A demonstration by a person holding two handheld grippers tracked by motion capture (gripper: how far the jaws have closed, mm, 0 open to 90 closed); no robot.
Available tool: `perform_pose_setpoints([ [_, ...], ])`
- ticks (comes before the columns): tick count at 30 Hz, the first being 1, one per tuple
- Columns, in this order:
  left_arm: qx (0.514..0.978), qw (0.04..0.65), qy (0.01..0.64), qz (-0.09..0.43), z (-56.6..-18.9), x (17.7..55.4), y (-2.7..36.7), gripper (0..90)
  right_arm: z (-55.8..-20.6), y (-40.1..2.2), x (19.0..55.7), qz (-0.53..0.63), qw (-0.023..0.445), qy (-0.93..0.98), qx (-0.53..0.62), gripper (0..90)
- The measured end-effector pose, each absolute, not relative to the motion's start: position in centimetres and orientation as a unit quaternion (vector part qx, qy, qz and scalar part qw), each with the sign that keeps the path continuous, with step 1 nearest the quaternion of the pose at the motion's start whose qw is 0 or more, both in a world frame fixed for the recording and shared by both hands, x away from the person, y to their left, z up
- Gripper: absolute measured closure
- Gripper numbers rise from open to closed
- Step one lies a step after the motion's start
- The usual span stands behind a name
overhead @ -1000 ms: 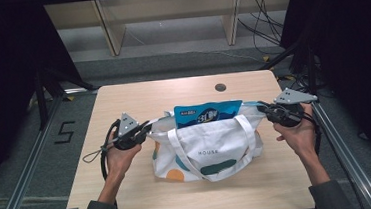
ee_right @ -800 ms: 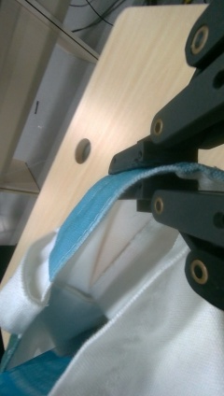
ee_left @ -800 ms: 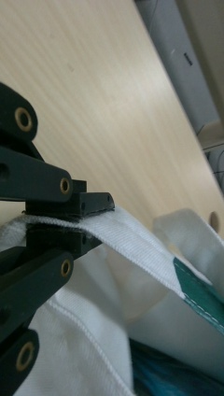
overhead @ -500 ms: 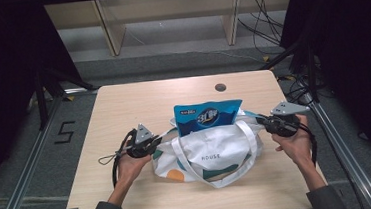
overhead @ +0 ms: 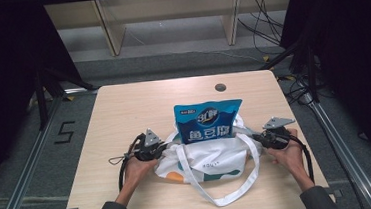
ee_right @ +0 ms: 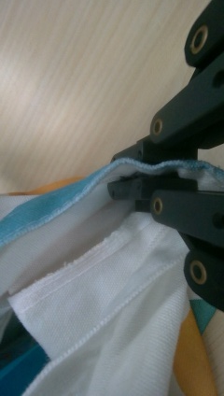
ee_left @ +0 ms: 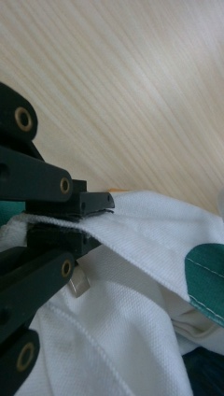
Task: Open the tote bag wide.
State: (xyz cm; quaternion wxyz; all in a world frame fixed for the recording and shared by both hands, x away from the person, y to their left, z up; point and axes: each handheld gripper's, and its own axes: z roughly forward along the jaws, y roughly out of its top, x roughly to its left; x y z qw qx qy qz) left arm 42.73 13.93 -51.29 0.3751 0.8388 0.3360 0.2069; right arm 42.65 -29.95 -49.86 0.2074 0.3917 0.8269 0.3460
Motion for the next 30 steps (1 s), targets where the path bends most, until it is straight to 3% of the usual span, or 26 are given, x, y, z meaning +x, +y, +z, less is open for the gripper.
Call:
perform_pose_setpoints([
  [3,0.830,0.387,0.352,0.194,-51.4,42.8,14.2,84.5,-50.1,-29.9,42.5,0.346,0.203,0.826,0.396,87.0],
  [6,0.828,0.383,0.363,0.191,-50.8,42.7,14.4,76.1,-50.0,-29.8,42.2,0.346,0.218,0.824,0.392,84.9],
  [10,0.811,0.405,0.379,0.186,-49.3,42.5,15.6,58.2,-47.8,-30.7,42.3,0.371,0.219,0.787,0.441,60.0],
  [12,0.799,0.429,0.376,0.187,-48.3,42.5,16.1,51.2,-46.0,-31.3,42.0,0.413,0.194,0.766,0.453,57.3],
  [15,0.786,0.451,0.378,0.190,-47.1,42.5,16.1,45.3,-42.1,-31.2,40.4,0.470,0.211,0.740,0.432,57.3],
  [19,0.799,0.450,0.348,0.196,-45.6,42.3,15.0,44.4,-39.3,-29.2,38.8,0.493,0.196,0.770,0.356,55.0],
  [24,0.816,0.441,0.320,0.194,-44.9,43.2,13.1,43.7,-39.4,-26.3,38.4,0.483,0.172,0.801,0.310,52.5],
  [26,0.816,0.457,0.311,0.169,-45.1,44.1,12.6,43.6,-40.0,-25.3,38.6,0.472,0.150,0.817,0.297,50.0],
  [30,0.826,0.452,0.303,0.149,-46.2,45.7,12.3,48.4,-41.0,-23.8,39.1,0.451,0.144,0.835,0.281,45.9],
])
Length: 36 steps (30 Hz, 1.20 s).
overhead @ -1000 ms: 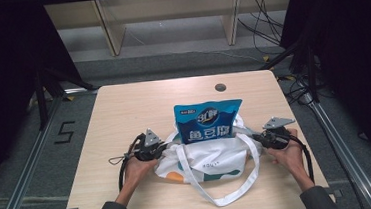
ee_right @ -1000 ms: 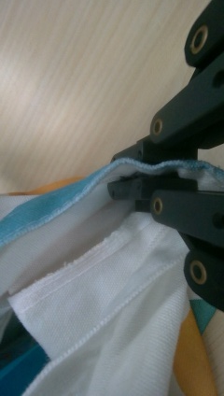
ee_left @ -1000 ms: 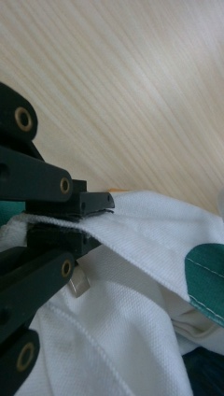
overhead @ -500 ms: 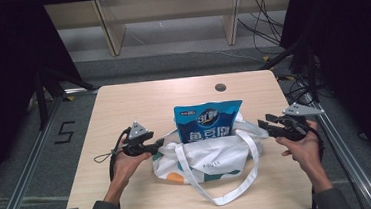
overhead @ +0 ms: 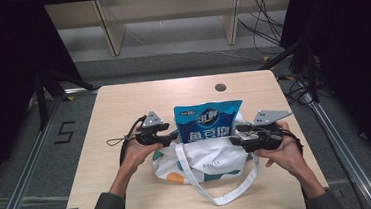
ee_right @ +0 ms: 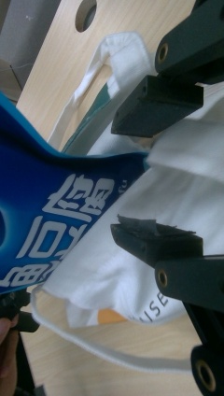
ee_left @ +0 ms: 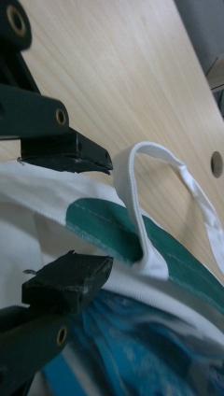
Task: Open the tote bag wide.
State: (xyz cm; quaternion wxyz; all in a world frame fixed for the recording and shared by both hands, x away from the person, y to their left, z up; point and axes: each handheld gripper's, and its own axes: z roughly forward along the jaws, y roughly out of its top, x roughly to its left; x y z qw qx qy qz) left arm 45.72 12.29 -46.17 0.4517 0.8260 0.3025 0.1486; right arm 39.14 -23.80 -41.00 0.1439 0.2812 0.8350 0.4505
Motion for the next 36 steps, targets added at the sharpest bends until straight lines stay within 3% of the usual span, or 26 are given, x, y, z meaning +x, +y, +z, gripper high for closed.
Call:
perform_pose_setpoints([
  [3,0.818,0.468,0.309,0.129,-46.7,46.5,11.8,56.8,-41.7,-22.8,39.8,0.447,0.136,0.840,0.275,45.2],
  [5,0.813,0.478,0.307,0.126,-46.8,46.8,11.6,67.6,-42.2,-22.4,40.0,0.420,0.124,0.858,0.268,49.5],
  [8,0.819,0.463,0.304,0.149,-46.6,47.1,11.4,78.6,-42.5,-22.7,39.3,0.388,0.109,0.878,0.260,71.7],
  [10,0.811,0.472,0.313,0.148,-46.5,47.4,11.5,83.1,-42.7,-23.1,38.5,0.386,0.098,0.886,0.240,79.7],
  [18,0.816,0.448,0.332,0.152,-46.7,49.4,11.5,86.3,-42.2,-22.6,35.0,0.375,0.104,0.902,0.188,82.9],
  [23,0.834,0.405,0.348,0.140,-48.2,51.6,10.7,86.2,-46.6,-21.4,34.0,0.315,0.075,0.932,0.164,83.1],
  [29,0.836,0.375,0.380,0.128,-50.5,52.6,9.6,83.3,-49.2,-21.1,34.0,0.315,0.064,0.934,0.155,83.3],
  [31,0.834,0.373,0.382,0.142,-49.6,52.0,9.9,75.8,-49.0,-21.0,34.0,0.311,0.065,0.934,0.162,82.8],
  [34,0.818,0.393,0.390,0.154,-47.5,50.2,11.2,53.6,-48.2,-21.0,33.8,0.325,0.055,0.923,0.197,67.7],
  [36,0.798,0.424,0.401,0.151,-45.8,48.7,12.4,44.5,-47.0,-21.2,33.8,0.346,0.057,0.916,0.195,55.7],
])
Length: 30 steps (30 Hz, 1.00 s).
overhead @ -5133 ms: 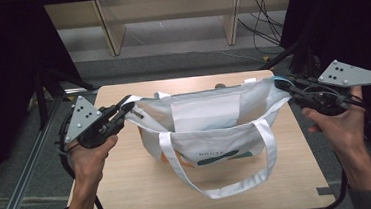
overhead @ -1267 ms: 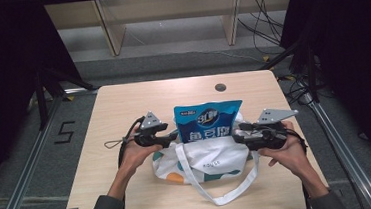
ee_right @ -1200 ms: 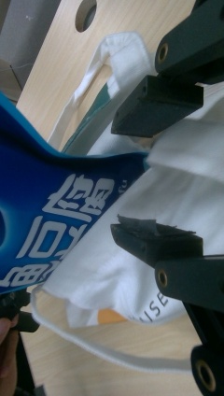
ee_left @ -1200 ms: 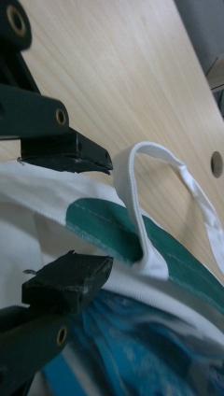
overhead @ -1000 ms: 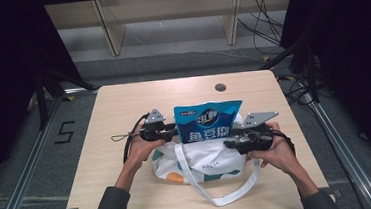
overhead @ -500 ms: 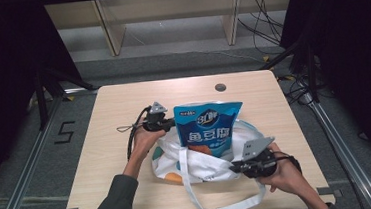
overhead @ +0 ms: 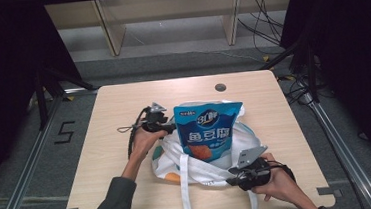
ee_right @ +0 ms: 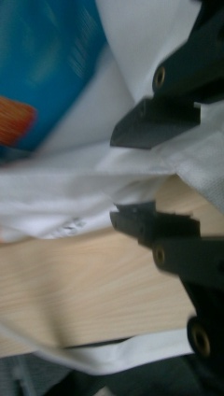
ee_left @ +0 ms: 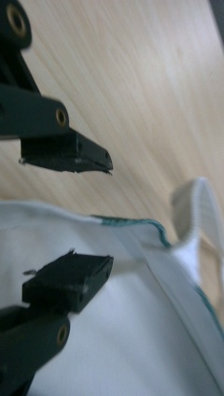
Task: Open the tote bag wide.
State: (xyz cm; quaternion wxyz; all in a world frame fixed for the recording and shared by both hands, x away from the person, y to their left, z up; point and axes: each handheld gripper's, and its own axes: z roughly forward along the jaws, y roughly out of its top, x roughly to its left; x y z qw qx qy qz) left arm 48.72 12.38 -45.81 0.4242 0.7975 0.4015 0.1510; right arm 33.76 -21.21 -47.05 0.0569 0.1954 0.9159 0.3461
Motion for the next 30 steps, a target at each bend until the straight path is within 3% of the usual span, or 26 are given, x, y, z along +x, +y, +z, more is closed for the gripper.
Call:
perform_pose_setpoints([
  [3,0.776,0.466,0.398,0.153,-43.8,45.9,13.8,43.6,-43.8,-22.3,33.5,0.405,0.078,0.885,0.216,50.6],
  [8,0.789,0.481,0.356,0.139,-42.9,41.5,13.4,46.4,-39.9,-24.7,35.1,0.446,0.146,0.842,0.266,49.5],
  [12,0.809,0.482,0.314,0.121,-43.2,39.4,12.0,48.4,-39.7,-25.6,37.0,0.429,0.176,0.832,0.304,48.9],
  [16,0.817,0.482,0.304,0.093,-43.8,39.0,11.3,43.8,-40.4,-25.9,39.8,0.410,0.207,0.825,0.328,48.9],
  [24,0.844,0.458,0.272,0.068,-45.8,38.4,10.1,41.0,-42.4,-24.4,43.8,0.387,0.182,0.842,0.328,59.8],
  [28,0.866,0.423,0.250,0.094,-46.7,37.9,9.3,42.5,-43.6,-23.9,45.3,0.368,0.178,0.853,0.325,60.6],
  [30,0.880,0.399,0.236,0.105,-47.1,37.7,9.2,47.1,-44.0,-23.9,45.6,0.369,0.172,0.851,0.331,65.4],
])
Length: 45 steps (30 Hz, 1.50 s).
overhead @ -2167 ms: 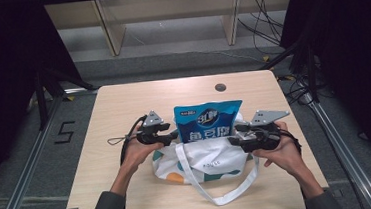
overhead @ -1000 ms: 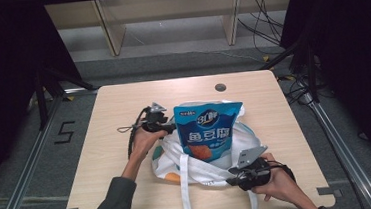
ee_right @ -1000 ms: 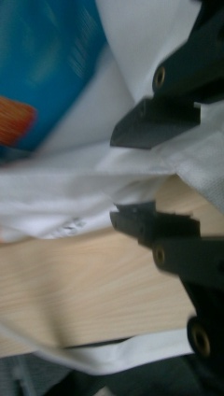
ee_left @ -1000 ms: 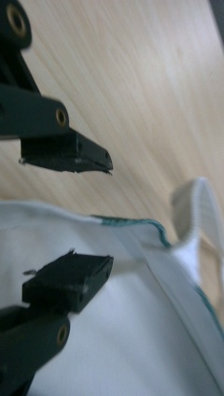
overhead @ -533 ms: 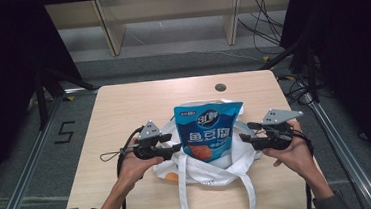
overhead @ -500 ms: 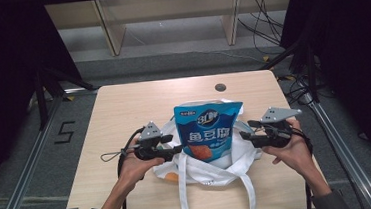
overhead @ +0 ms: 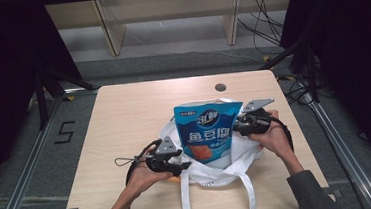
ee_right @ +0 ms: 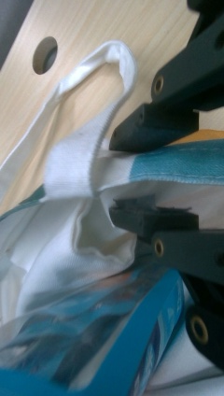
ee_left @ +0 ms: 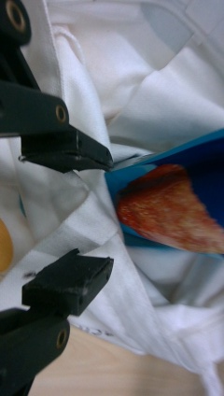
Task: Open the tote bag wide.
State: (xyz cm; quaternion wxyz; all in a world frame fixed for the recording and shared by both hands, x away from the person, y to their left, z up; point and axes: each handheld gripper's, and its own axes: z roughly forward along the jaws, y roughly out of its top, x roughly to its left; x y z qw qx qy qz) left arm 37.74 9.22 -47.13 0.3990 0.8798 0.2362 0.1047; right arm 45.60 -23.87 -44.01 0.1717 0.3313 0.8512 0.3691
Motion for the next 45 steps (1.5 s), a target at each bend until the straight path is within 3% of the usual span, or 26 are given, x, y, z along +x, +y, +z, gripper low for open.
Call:
perform_pose_setpoints([
  [2,0.889,0.387,0.218,0.112,-47.6,37.5,9.3,52.4,-44.4,-23.9,45.6,0.368,0.176,0.849,0.336,78.1],
  [4,0.894,0.374,0.213,0.125,-48.0,37.3,9.3,58.5,-44.4,-24.3,46.0,0.365,0.182,0.854,0.322,83.5],
  [7,0.901,0.350,0.202,0.156,-47.9,36.6,9.4,76.7,-44.2,-24.6,46.0,0.367,0.197,0.848,0.328,85.9],
  [14,0.906,0.348,0.196,0.137,-48.8,34.5,11.2,84.1,-43.5,-25.1,47.5,0.382,0.222,0.824,0.354,86.7],
  [19,0.905,0.351,0.202,0.129,-49.9,34.1,11.6,84.5,-45.1,-24.5,49.6,0.338,0.205,0.834,0.385,86.9],
  [24,0.907,0.341,0.201,0.142,-50.1,33.8,11.3,84.1,-49.9,-24.3,50.8,0.295,0.171,0.848,0.407,87.1],
  [28,0.906,0.343,0.210,0.136,-49.8,33.8,11.3,82.3,-50.2,-24.8,50.9,0.320,0.167,0.836,0.414,86.4],
  [29,0.904,0.348,0.213,0.127,-49.5,33.9,11.4,79.1,-50.0,-24.8,50.9,0.316,0.160,0.836,0.421,84.0],
  [31,0.897,0.367,0.220,0.114,-48.8,33.9,11.7,72.1,-49.3,-25.2,50.8,0.333,0.170,0.816,0.441,64.0],
  [32,0.890,0.381,0.227,0.108,-48.3,34.0,11.9,68.7,-48.5,-25.5,50.5,0.346,0.157,0.804,0.458,61.4],
  [35,0.865,0.426,0.244,0.105,-46.4,34.5,12.6,59.2,-46.0,-27.0,49.1,0.371,0.160,0.807,0.432,59.2],
  [40,0.844,0.434,0.273,0.160,-43.8,37.0,13.5,59.1,-42.4,-28.0,45.8,0.411,0.176,0.796,0.408,60.2],
  [45,0.826,0.412,0.337,0.185,-44.8,41.3,13.4,60.6,-41.8,-26.3,41.7,0.428,0.118,0.824,0.352,60.5],
])
